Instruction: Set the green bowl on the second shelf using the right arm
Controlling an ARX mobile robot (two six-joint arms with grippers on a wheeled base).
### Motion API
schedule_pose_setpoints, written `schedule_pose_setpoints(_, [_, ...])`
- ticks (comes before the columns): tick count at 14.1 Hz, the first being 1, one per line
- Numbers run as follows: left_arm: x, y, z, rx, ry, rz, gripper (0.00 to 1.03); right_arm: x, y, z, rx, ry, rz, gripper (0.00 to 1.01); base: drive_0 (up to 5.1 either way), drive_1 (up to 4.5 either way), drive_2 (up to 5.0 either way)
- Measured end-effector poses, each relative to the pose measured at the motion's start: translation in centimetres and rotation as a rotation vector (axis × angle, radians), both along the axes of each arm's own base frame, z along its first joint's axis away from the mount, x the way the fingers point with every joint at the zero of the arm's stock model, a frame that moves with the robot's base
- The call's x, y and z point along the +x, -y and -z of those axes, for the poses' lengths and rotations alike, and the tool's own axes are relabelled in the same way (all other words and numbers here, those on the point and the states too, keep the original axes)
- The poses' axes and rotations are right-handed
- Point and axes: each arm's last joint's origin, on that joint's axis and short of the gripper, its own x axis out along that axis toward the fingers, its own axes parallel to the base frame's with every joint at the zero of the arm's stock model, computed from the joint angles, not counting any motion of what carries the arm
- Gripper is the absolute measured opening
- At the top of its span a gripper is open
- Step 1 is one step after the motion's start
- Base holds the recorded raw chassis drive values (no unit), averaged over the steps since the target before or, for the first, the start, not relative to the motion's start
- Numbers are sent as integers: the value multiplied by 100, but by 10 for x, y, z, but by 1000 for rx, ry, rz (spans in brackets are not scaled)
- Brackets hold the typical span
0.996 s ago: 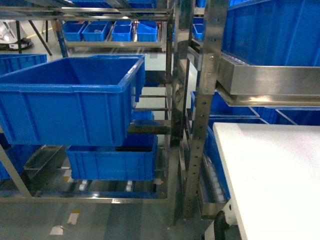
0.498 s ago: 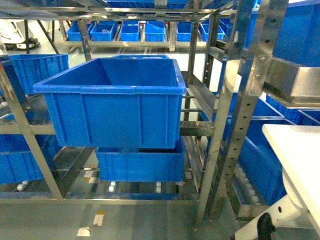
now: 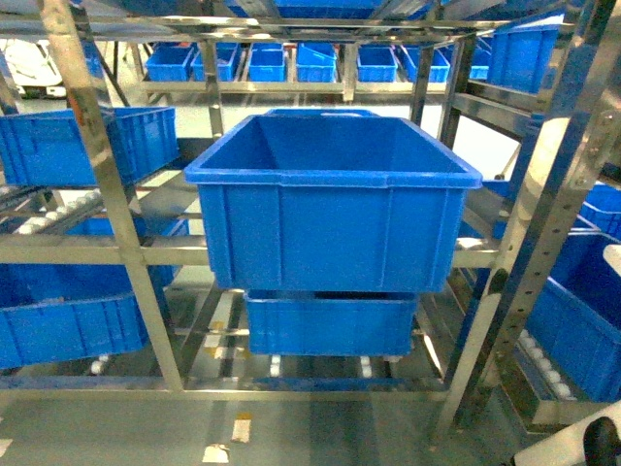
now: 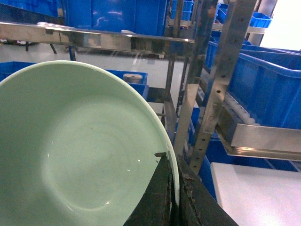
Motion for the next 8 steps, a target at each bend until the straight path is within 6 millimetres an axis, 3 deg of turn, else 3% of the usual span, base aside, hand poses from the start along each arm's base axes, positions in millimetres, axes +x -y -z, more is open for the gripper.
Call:
schedule_pose_setpoints(6, [0, 0, 0, 0, -2, 0, 98, 0, 0, 0, 0, 0, 0, 2, -490, 272, 218])
schedule_pose_setpoints(8, [0, 0, 0, 0, -2, -4, 98, 0, 0, 0, 0, 2, 0, 2, -124, 198, -42])
